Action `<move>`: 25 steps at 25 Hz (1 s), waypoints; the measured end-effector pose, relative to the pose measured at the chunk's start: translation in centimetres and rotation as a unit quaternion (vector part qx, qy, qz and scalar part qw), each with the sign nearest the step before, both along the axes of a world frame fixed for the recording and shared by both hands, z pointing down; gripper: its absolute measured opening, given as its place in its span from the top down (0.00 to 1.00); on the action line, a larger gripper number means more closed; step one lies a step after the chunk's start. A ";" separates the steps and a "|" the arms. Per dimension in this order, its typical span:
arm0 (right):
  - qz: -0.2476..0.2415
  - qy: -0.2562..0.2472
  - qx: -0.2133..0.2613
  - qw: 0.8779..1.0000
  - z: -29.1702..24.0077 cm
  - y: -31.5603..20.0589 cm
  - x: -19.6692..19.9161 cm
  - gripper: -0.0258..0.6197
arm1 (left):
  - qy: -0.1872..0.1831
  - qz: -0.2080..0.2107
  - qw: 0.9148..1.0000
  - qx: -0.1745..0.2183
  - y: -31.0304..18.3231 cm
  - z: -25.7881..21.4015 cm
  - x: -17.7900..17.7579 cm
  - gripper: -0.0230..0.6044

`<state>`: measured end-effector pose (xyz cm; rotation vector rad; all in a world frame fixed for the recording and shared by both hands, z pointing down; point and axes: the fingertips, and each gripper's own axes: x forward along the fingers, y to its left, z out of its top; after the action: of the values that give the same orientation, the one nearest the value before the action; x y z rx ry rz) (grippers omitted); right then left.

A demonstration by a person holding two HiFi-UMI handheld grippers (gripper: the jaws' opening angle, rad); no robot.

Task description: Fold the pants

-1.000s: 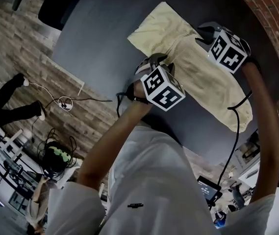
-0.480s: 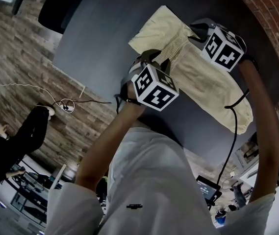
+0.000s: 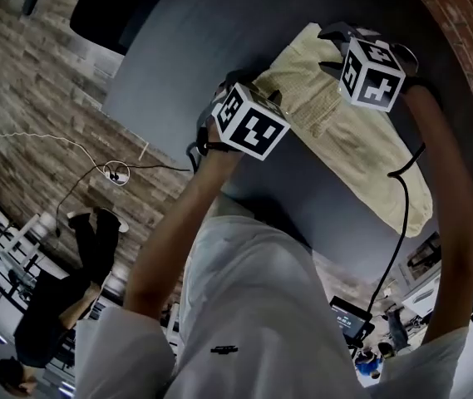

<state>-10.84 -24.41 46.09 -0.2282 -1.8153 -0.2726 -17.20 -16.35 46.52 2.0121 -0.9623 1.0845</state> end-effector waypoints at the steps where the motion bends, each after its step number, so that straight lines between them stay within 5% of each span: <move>1: -0.019 0.013 -0.002 1.000 0.5 0.1 -0.4 0.61 | 0.019 -0.006 1.000 -0.016 0.1 0.4 -0.2 0.59; 5: -0.085 0.063 -0.013 0.994 2.0 -0.4 -1.9 0.61 | 0.060 -0.005 0.997 -0.050 -0.2 1.6 -1.0 0.57; 10: -0.168 0.123 -0.021 0.978 3.7 -0.9 -2.7 0.61 | 0.043 0.060 0.996 -0.054 0.5 3.2 -0.3 0.59; 13: -0.201 0.152 -0.027 0.967 5.0 -1.0 -2.7 0.61 | 0.041 0.080 0.994 -0.055 0.7 3.7 0.2 0.69; 17: -0.204 0.165 -0.039 0.964 5.6 -0.4 -2.1 0.65 | 0.041 0.085 0.994 -0.046 1.2 3.9 0.5 0.76; 20: -0.194 0.156 -0.054 0.967 5.4 0.6 -1.5 0.86 | 0.045 0.080 0.995 -0.039 1.4 3.5 0.5 0.82; 25: -0.137 0.120 -0.031 0.983 4.0 0.8 -1.1 0.88 | 0.022 0.080 0.996 -0.007 1.8 2.4 0.5 0.86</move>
<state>-11.94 -23.65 50.05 -0.5354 -1.5539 -0.3661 -16.68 -14.57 48.92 2.1212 -0.7782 1.1235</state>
